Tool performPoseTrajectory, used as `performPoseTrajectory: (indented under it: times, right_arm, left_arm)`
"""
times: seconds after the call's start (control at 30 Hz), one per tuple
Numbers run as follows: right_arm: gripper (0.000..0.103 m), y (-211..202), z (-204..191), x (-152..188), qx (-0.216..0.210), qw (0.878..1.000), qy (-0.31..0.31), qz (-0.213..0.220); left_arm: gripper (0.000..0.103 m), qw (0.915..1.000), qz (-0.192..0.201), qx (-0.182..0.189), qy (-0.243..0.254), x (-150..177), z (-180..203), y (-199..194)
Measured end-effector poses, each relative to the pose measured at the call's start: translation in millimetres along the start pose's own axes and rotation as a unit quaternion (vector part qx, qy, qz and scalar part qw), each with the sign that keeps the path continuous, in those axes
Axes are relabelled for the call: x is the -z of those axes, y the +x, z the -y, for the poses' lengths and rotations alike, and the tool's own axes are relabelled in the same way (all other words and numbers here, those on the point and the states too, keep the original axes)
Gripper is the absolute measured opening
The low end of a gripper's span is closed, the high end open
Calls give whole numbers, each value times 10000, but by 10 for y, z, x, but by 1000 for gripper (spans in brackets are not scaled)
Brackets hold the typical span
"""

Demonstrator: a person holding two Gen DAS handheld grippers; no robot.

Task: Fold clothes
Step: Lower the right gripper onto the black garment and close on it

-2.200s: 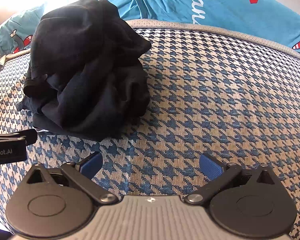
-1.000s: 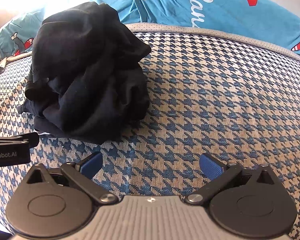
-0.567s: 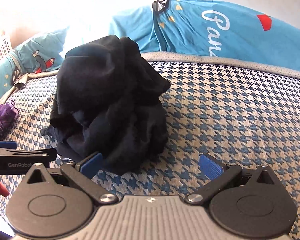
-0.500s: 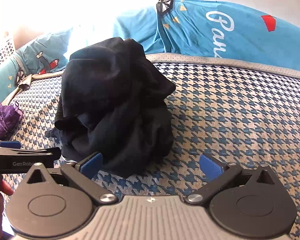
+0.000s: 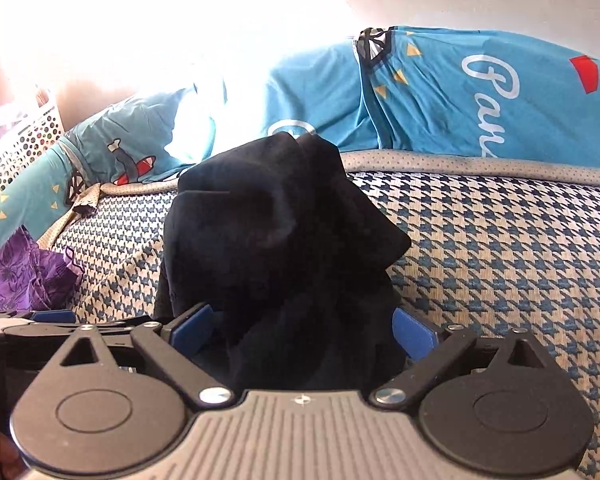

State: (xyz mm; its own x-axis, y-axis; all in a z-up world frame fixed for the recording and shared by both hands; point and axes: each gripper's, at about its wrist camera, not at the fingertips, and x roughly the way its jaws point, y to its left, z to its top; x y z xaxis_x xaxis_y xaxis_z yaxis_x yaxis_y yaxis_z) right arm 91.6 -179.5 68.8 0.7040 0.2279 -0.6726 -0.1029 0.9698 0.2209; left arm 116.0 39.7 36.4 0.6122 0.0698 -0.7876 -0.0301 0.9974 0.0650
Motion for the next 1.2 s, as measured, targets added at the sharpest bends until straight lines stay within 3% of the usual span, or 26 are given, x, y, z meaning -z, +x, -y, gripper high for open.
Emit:
performPoseTrajectory:
  times: [0.27,0.43,0.5,0.7,0.77,1.03,1.2]
  right_arm:
    - [97,194,-57,-128,-427,9987,264,106]
    - [96,319,-159,-144,-456,9986,247,118]
    - [87,366,-190,-140,-441,9986,256,105]
    - [39,426,-216,-102,-392,9988,219,168]
    - [11,417,-196,-100,-383,9987,267,212]
    - [6,180,-144,-101,137,9976,192,657]
    - [6,30,77,-46,481,9954,443,698]
  left_arm:
    - [103,9995,-119,-39,-304,-4,-127,69]
    - [103,9995,-218,-81,-199,50,-110,102]
    - [103,9996,-229,-72,-180,64,-109,104]
    - [103,9994,-269,-78,-208,93,-134,112]
    - [103,9993,-282,-77,-236,99,-146,113]
    - [103,9994,-299,-9,-174,144,-125,89]
    - [103,9985,-345,246,-352,179,-85,112]
